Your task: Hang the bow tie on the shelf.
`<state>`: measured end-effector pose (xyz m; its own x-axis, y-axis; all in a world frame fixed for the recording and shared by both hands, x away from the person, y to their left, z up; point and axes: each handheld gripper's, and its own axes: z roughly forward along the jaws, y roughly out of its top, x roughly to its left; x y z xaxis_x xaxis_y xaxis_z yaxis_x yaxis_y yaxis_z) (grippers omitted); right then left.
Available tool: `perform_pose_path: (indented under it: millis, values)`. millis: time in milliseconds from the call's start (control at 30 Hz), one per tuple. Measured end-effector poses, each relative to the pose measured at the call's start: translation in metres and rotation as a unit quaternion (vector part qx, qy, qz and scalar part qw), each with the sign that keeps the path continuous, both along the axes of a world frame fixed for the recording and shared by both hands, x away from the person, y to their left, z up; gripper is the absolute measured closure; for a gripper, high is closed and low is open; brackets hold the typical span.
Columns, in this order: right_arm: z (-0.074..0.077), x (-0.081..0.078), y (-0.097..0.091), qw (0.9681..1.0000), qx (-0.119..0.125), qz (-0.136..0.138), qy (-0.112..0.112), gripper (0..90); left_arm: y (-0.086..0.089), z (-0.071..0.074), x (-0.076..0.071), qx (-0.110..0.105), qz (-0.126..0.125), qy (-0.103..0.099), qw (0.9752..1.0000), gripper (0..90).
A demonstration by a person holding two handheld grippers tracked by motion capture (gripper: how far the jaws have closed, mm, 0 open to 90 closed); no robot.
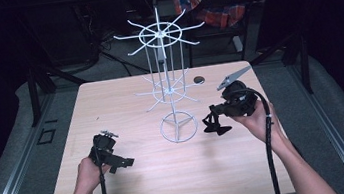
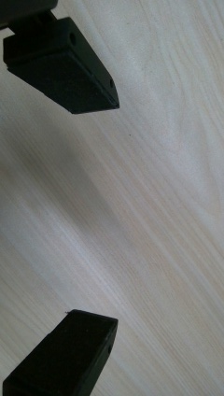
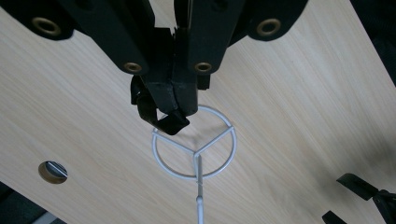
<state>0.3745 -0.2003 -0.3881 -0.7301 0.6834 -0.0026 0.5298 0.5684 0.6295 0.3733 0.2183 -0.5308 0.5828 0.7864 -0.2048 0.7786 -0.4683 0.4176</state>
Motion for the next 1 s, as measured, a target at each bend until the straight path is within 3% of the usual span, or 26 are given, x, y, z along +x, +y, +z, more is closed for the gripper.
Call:
perform_pose_path:
  millis: [1000]
  values:
    - [0.023,0.006,0.005,0.9998,0.008,-0.001,-0.021,89.8,-0.002,-0.001,0.0,0.001,-0.003,0.003,1.0,0.0]
